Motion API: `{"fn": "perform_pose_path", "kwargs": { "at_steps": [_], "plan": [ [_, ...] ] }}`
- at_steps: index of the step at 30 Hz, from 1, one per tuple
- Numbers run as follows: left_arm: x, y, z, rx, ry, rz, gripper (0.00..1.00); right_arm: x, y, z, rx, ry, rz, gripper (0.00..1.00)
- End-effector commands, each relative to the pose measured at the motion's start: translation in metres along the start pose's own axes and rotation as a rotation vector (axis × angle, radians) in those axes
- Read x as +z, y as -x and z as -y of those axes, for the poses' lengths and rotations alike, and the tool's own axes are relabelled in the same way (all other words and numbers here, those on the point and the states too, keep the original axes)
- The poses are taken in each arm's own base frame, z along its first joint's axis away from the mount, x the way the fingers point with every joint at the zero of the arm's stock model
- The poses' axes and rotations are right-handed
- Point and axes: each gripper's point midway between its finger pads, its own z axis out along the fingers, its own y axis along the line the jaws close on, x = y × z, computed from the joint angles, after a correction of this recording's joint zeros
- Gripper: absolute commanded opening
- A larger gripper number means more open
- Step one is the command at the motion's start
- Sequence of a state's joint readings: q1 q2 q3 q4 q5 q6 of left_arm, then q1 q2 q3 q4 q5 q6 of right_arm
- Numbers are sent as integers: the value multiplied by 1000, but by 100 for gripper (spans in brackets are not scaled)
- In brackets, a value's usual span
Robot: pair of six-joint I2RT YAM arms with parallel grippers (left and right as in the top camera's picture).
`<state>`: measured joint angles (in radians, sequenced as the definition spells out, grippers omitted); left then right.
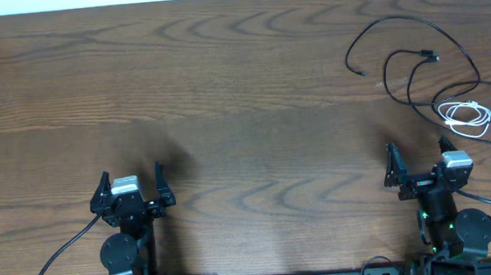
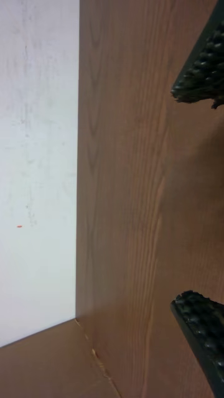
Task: Untangle cables
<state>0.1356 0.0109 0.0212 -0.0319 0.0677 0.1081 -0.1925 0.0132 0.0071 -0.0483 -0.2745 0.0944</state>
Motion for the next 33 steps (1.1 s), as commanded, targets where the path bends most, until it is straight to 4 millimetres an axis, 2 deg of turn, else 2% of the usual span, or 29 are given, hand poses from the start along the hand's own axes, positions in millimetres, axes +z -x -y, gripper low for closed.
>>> {"fn": "perform_pose_path", "kwargs": {
  "at_steps": [1,10,33],
  "plan": [
    [1,-15,0,-3,0,-45,98,0,0,2,-52,-13,0,99],
    [1,-15,0,-3,0,-45,98,0,-1,6,-129,-38,-3,99],
    [1,-15,0,-3,0,-45,98,0,0,4,-129,-23,0,99]
  ]
}}
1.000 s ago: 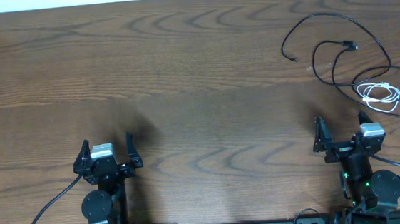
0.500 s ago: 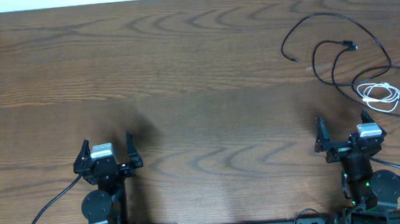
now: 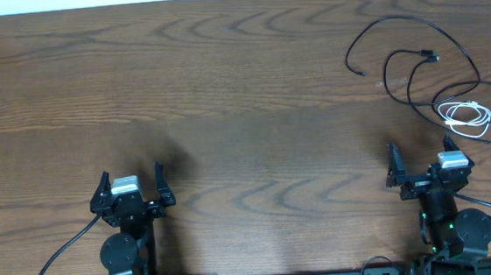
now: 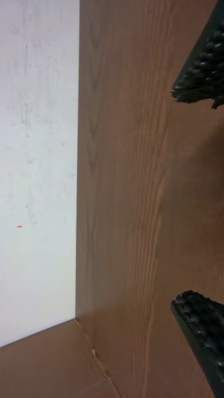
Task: Untangle cables
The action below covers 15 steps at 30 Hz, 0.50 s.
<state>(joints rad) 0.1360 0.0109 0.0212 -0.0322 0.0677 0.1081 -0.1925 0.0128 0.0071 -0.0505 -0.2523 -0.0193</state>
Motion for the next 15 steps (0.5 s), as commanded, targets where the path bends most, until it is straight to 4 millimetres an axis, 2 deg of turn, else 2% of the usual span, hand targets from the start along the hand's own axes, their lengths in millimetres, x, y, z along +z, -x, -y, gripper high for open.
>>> {"fn": "perform_pose_path", "kwargs": {
  "at_steps": [1,15],
  "plan": [
    [1,-15,0,-3,0,-45,98,0,0,0,-16,-1,1,99],
    [1,-15,0,-3,0,-45,97,0,0,-2,-17,7,1,99]
  ]
}}
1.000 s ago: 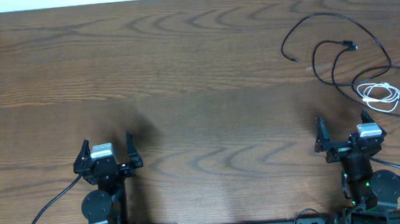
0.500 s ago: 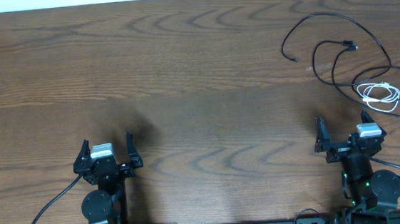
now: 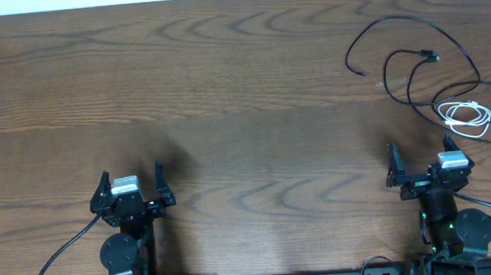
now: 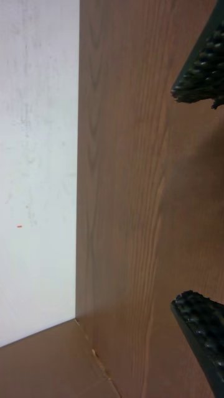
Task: Untangle cables
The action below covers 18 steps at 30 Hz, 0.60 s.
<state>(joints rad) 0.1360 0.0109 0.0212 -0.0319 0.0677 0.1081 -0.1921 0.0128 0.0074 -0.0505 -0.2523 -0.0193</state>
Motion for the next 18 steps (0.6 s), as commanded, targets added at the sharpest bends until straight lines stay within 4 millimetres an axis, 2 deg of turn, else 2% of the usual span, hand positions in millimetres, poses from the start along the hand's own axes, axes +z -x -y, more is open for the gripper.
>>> {"fn": "perform_pose_path", "kwargs": {
  "at_steps": [1,6,18],
  "plan": [
    [1,-15,1,-2,-5,-45,98,0,0,-6,-17,22,1,99],
    [0,-15,15,5,-61,-43,97,1,-1,-20,-20,78,0,99],
    [0,-15,24,10,-99,-42,98,0,-1,-28,-22,113,-1,99]
  ]
}}
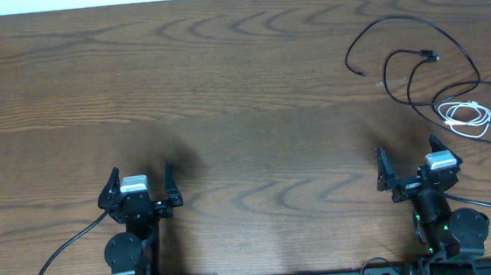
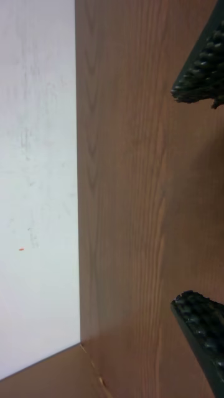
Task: Untangle cables
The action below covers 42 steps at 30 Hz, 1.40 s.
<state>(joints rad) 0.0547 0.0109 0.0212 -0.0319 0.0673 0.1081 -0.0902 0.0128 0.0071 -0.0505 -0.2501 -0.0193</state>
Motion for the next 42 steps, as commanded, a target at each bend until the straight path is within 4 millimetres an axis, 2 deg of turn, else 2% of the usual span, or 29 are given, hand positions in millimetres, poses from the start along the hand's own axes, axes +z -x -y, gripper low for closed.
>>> {"fn": "perform_pose_path", "kwargs": {
  "at_steps": [1,9,12,42],
  "plan": [
    [1,-15,8,1,-31,-45,98,0,-1,-6,-17,21,-1,99],
    [-3,-14,44,21,-178,-39,98,1,-1,-16,-19,64,-1,99],
    [-4,-14,51,25,-210,-38,98,1,-1,-16,-19,64,-1,99],
    [-4,-14,52,25,-213,-38,97,1,-1,-16,-19,64,-1,99]
  ]
}}
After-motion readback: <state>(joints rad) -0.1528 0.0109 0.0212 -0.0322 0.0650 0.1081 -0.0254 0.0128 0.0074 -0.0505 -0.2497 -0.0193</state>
